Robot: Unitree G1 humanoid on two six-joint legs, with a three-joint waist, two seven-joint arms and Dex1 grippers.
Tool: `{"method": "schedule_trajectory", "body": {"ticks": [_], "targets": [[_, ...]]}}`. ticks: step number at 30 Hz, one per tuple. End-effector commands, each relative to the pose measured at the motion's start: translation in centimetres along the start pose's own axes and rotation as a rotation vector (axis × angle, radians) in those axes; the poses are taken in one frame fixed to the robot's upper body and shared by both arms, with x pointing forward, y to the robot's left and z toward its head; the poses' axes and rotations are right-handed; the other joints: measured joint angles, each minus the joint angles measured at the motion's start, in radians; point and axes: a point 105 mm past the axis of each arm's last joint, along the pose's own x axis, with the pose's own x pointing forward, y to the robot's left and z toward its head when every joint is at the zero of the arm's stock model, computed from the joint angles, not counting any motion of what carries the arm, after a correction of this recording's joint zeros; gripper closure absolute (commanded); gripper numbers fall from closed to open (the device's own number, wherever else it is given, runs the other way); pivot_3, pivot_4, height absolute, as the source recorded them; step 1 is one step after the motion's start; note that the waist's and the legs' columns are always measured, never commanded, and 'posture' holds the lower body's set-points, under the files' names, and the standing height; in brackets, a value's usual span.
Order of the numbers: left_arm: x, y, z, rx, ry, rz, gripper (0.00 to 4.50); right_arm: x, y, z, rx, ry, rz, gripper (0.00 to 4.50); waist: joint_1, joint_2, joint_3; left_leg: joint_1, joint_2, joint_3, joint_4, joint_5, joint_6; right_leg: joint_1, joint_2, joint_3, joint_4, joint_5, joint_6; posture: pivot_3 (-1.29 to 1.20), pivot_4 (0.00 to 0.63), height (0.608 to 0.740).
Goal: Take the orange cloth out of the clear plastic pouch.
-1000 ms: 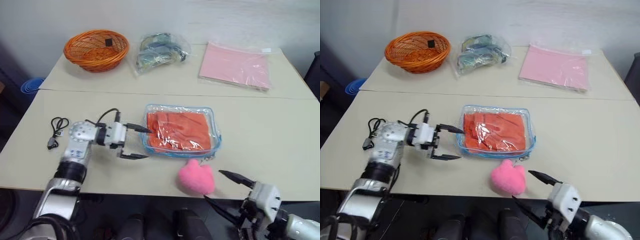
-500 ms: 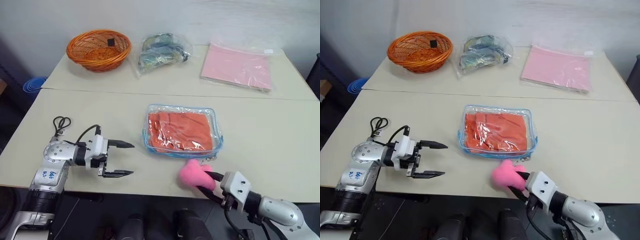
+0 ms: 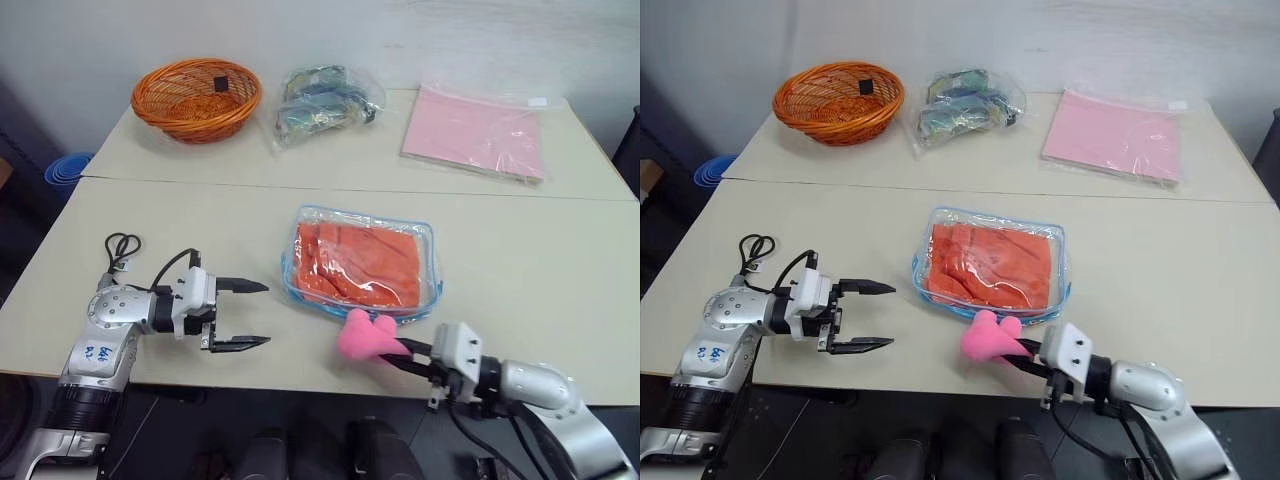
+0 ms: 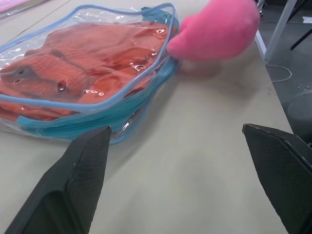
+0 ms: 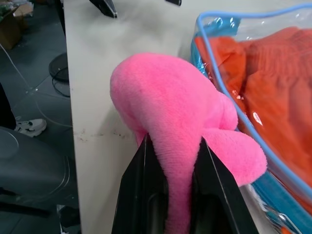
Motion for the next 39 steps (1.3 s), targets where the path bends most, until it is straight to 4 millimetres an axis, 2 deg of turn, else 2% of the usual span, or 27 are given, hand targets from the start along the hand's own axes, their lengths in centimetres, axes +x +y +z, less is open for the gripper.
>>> {"method": "schedule_trajectory", "body": {"ticks": [1, 3, 4, 6, 13, 17, 20, 21, 24, 28, 32, 39], "targets": [[0.5, 0.2, 0.5, 0.039, -0.008, -0.015, 0.0, 1.0, 0.2, 0.0, 0.026, -0.01, 0.0, 4.43, 0.0, 0.0, 0.0, 0.0, 0.0, 0.0, 0.0, 0.0, 0.0, 0.0, 0.0, 0.0, 0.0, 0.0, 0.0, 0.0, 0.15, 0.74], [0.7, 0.3, 0.4, 0.043, -0.009, -0.023, 0.0, 0.8, 0.9, -0.5, 0.08, 0.01, 0.04, 3.73, 0.0, 0.0, 0.0, 0.0, 0.0, 0.0, 0.0, 0.0, 0.0, 0.0, 0.0, 0.0, 0.0, 0.0, 0.0, 0.0, 0.15, 0.74], [0.8, 0.4, 0.4, 0.044, -0.009, -0.026, 0.0, 0.7, 1.3, -0.7, 0.096, 0.019, 0.062, 3.54, 0.001, 0.0, 0.0, 0.0, 0.0, 0.0, 0.0, 0.0, 0.0, 0.0, 0.0, 0.0, 0.0, 0.0, 0.0, 0.0, 0.15, 0.74], [0.9, 0.4, 0.3, 0.044, -0.011, -0.034, 0.0, 0.2, 1.2, 0.2, 0.064, -0.022, 0.056, 2.85, 0.001, 0.0, 0.0, 0.0, 0.0, 0.0, 0.0, 0.0, 0.0, 0.0, 0.0, 0.0, 0.0, 0.0, 0.0, 0.0, 0.15, 0.74], [0.9, 0.3, -0.1, 0.033, -0.012, -0.06, 0.0, -4.7, 0.8, 3.6, -0.023, -0.086, 0.098, 0.58, 0.001, 0.0, 0.0, 0.0, 0.0, 0.0, 0.0, 0.0, 0.001, 0.001, 0.0, 0.0, -0.001, 0.0, 0.0, 0.0, 0.15, 0.74], [0.7, 0.2, -0.1, 0.026, -0.011, -0.074, 0.0, -7.7, -1.1, 4.6, -0.038, -0.069, 0.056, 0.58, 0.001, 0.0, 0.0, 0.0, 0.0, 0.0, 0.0, -0.001, 0.001, 0.001, 0.0, 0.0, 0.0, 0.0, 0.0, 0.0, 0.15, 0.74], [0.7, -0.1, -0.1, 0.013, -0.012, -0.096, 0.0, -9.2, -3.3, 3.0, -0.126, 0.047, 0.019, 0.58, 0.0, 0.0, 0.0, 0.001, 0.0, 0.0, 0.0, -0.001, 0.001, 0.002, 0.0, 0.0, -0.001, 0.0, 0.0, 0.0, 0.15, 0.74], [0.8, -0.3, 0.0, 0.008, -0.017, -0.109, 0.0, -9.3, -4.9, 2.2, -0.213, 0.101, -0.028, 0.58, 0.001, 0.0, 0.0, 0.001, 0.0, 0.0, 0.0, -0.001, 0.001, 0.002, 0.0, 0.0, -0.002, 0.0, 0.0, 0.0, 0.15, 0.74], [1.3, -1.3, 0.5, -0.02, -0.033, -0.163, 0.0, -9.0, -8.5, 0.5, -0.394, 0.218, -0.092, 0.58, -0.004, 0.001, 0.001, 0.001, 0.0, 0.002, 0.0, -0.001, 0.001, 0.001, 0.001, 0.001, -0.002, 0.0, 0.0, 0.0, 0.15, 0.74], [2.5, -2.0, 1.6, 0.014, -0.056, -0.177, 0.0, -7.4, -10.1, 0.2, -0.507, 0.219, -0.061, 0.58, -0.004, 0.002, 0.001, 0.0, 0.0, 0.001, 0.0, 0.001, -0.002, -0.001, 0.001, 0.001, 0.001, 0.0, 0.0, 0.0, 0.15, 0.74], [5.1, -2.4, 2.3, 0.214, -0.051, -0.184, 0.0, -5.8, -10.9, -0.1, -0.585, 0.212, -0.012, 0.58, 0.002, 0.002, 0.001, 0.0, 0.0, 0.002, 0.0, 0.002, -0.004, 0.0, 0.0, 0.001, 0.0, 0.0, 0.0, 0.0, 0.15, 0.74], [8.0, -3.0, 1.9, 0.341, -0.027, -0.285, 0.0, -4.3, -10.9, -0.1, -0.62, 0.182, 0.071, 2.96, -0.001, 0.002, 0.001, 0.0, 0.0, 0.002, 0.001, 0.002, -0.004, 0.0, 0.001, 0.001, 0.0, 0.0, 0.0, 0.0, 0.15, 0.74]]}}
